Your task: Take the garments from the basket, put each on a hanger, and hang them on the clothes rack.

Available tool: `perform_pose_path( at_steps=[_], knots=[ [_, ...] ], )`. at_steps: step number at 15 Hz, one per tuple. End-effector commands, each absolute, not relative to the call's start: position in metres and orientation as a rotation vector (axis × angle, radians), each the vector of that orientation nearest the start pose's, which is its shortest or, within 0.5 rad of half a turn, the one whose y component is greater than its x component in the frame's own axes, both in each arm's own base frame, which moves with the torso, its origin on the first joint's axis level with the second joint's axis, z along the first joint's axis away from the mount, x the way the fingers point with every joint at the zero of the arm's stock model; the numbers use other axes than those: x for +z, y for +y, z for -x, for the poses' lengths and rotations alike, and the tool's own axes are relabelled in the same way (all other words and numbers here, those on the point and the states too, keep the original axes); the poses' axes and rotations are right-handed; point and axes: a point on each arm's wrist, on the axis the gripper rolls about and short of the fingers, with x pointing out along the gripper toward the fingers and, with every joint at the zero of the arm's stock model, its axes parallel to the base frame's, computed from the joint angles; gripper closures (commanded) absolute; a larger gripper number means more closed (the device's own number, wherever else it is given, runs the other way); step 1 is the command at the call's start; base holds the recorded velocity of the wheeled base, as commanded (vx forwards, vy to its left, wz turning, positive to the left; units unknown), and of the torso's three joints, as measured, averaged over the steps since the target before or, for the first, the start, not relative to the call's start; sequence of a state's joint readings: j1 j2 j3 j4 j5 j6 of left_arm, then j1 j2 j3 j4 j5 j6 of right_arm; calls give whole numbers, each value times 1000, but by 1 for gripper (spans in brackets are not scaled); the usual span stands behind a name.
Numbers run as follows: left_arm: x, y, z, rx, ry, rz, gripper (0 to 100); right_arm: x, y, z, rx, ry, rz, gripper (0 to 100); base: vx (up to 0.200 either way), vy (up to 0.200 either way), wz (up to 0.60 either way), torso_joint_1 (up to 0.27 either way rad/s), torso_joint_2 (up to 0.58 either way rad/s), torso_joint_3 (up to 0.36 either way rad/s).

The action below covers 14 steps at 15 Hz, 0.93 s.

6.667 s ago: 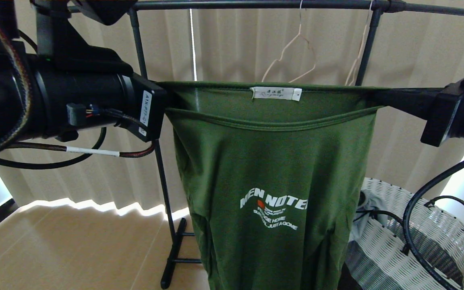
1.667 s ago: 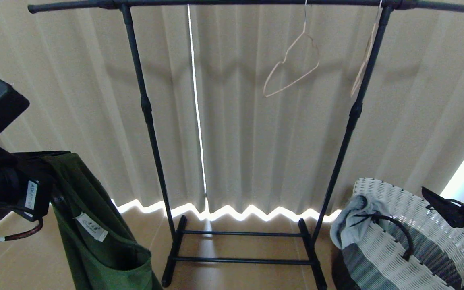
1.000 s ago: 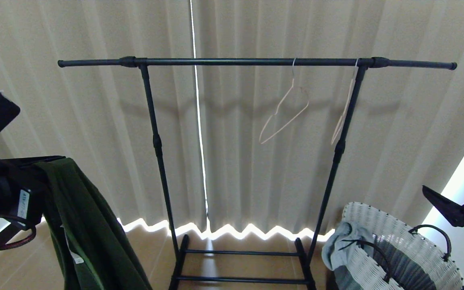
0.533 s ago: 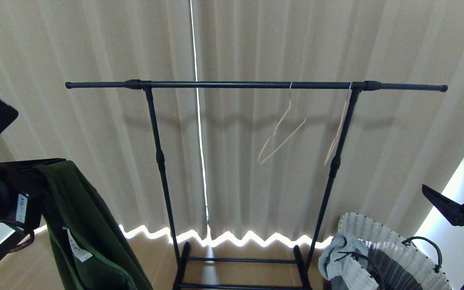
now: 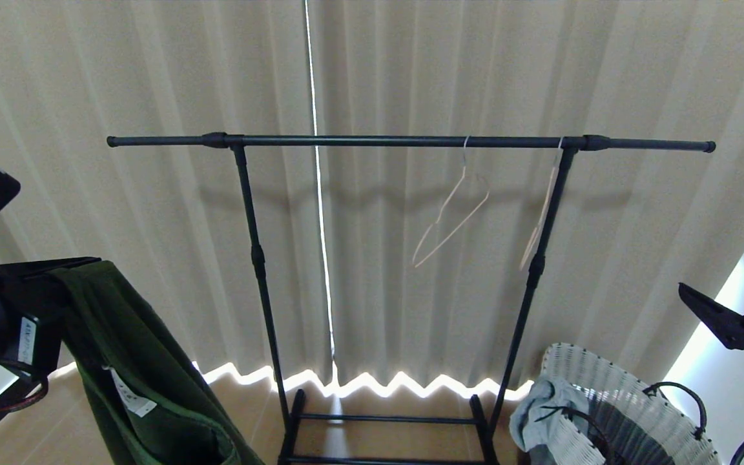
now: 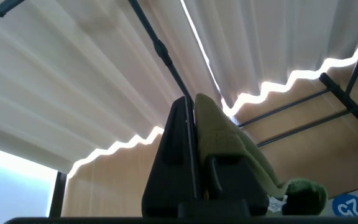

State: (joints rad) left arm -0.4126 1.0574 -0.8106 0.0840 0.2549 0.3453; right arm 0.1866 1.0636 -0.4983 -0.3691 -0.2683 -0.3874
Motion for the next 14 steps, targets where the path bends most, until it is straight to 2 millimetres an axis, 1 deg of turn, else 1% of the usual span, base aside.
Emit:
perform_pose_path(
  at_steps=[1, 6, 14],
  knots=[
    [258, -51, -130, -209, 289, -452, 100, 214, 21, -142, -42, 202, 430, 0, 0, 0, 0, 0, 0, 0],
    [258, -50, -129, -209, 289, -452, 100, 215, 21, -142, -44, 199, 430, 0, 0, 0, 0, 0, 0, 0],
    [260, -50, -128, -208, 280, -451, 100, 223, 22, -145, -23, 172, 420, 0, 200, 0, 0, 4, 1, 2]
  ],
)
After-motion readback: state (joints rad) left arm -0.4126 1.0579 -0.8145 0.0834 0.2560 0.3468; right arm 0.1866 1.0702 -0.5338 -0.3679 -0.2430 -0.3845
